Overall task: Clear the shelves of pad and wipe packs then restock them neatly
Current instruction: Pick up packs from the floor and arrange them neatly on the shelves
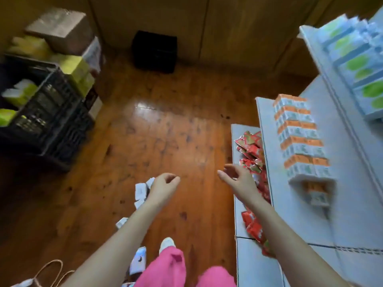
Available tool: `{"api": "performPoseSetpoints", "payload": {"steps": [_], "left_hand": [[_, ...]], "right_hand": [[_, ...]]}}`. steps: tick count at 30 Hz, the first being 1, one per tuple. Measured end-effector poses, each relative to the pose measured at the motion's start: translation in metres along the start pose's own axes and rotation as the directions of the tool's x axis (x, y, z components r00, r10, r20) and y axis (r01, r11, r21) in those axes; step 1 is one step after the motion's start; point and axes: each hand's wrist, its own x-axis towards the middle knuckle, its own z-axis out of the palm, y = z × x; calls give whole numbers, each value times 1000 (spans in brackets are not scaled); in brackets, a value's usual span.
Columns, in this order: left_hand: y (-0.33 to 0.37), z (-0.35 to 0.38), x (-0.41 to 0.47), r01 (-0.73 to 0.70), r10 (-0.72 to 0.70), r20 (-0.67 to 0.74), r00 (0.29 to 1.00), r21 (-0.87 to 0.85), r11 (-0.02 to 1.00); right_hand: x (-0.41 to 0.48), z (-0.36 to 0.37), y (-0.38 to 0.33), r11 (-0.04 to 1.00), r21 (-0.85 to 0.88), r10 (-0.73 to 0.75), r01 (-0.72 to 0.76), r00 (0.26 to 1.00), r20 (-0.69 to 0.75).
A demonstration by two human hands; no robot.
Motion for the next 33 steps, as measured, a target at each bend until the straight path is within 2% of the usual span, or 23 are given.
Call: {"api": "performPoseSetpoints", "payload": {"steps": [4, 9, 13, 16, 19, 23, 27, 33], "left_hand": [[-43, -60, 27, 136, -142, -136, 980, -55, 989], [-98, -95, 45, 306, -339, -246, 908, -164, 938], [-136, -100, 61, 410, -481, -277, 832, -276, 869], [-170, -96, 81, 480, -598, -291, 747, -387, 787], [-209, -86, 105, 532, -682, -300, 667, -449, 718], [-275, -70, 149, 579, -755, -315, 575, -495, 648], [-373, -44, 204, 614, -766, -347, 541, -458, 642], [-514, -9, 272, 714, -801, -382, 461, -377, 591]], "right_hand": [[45, 73, -19, 991, -129, -21, 47, 980, 197], [85, 145, -28, 968, -235, 15, 85, 919, 395], [117, 202, -30, 952, -291, 80, 96, 838, 539], [141, 248, -21, 936, -341, 150, 88, 776, 613], [163, 299, 0, 905, -419, 232, 69, 747, 623], [179, 373, 50, 882, -469, 343, -38, 735, 585], [189, 464, 133, 838, -536, 451, -108, 689, 567], [199, 597, 273, 789, -571, 542, -226, 695, 473]]}}
